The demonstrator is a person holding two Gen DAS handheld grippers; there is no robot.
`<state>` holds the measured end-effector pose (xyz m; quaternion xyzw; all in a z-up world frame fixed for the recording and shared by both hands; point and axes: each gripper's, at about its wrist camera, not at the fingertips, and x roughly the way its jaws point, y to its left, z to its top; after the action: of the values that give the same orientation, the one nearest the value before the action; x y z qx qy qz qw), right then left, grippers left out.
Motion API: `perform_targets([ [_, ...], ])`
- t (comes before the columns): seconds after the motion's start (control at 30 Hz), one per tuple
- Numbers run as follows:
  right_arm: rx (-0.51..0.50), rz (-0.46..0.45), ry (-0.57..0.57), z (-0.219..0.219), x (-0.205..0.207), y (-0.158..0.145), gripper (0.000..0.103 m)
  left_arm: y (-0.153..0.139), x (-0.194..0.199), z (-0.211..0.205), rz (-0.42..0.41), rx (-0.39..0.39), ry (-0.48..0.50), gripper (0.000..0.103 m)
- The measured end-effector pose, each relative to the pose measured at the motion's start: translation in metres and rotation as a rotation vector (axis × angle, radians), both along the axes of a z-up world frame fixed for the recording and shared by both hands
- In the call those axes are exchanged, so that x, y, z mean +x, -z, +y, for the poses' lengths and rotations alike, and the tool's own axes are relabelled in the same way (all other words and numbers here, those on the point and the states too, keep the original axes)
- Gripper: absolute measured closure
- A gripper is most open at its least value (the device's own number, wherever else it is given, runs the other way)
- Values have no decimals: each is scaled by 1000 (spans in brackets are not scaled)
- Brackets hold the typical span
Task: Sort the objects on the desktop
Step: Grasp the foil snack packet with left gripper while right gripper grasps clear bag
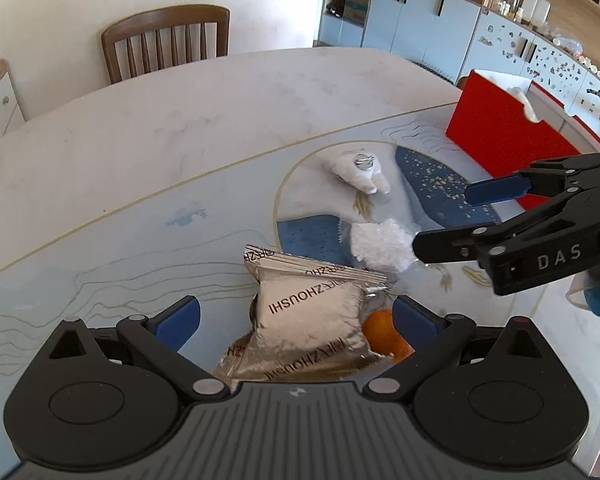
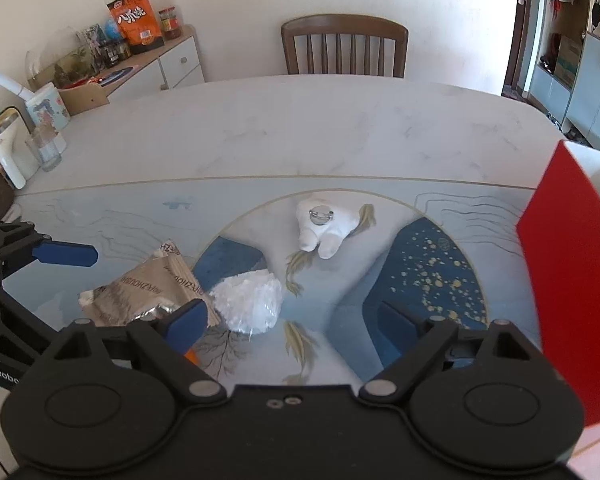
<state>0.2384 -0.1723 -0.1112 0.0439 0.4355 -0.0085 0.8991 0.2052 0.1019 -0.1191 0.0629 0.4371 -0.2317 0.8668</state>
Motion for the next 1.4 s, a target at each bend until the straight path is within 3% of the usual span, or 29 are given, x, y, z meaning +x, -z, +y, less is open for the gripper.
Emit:
perform_targets([
  [0.3, -12, 40, -13, 8, 20, 19, 19, 15, 16, 5, 49, 1, -31, 0],
  [0.7, -22, 59, -39, 18, 32, 33, 32, 24, 22, 4, 57, 3, 3, 3],
  [0.9, -37, 53, -32, 18, 34, 31, 45, 23, 23, 1, 48, 1, 17, 13],
  [1.07, -53, 52, -19, 17, 32, 31, 53, 20, 22, 0, 43, -7, 26, 39],
  [1.4, -54, 63, 13, 4, 16, 29, 58, 14, 21, 9, 62, -5, -53, 43],
])
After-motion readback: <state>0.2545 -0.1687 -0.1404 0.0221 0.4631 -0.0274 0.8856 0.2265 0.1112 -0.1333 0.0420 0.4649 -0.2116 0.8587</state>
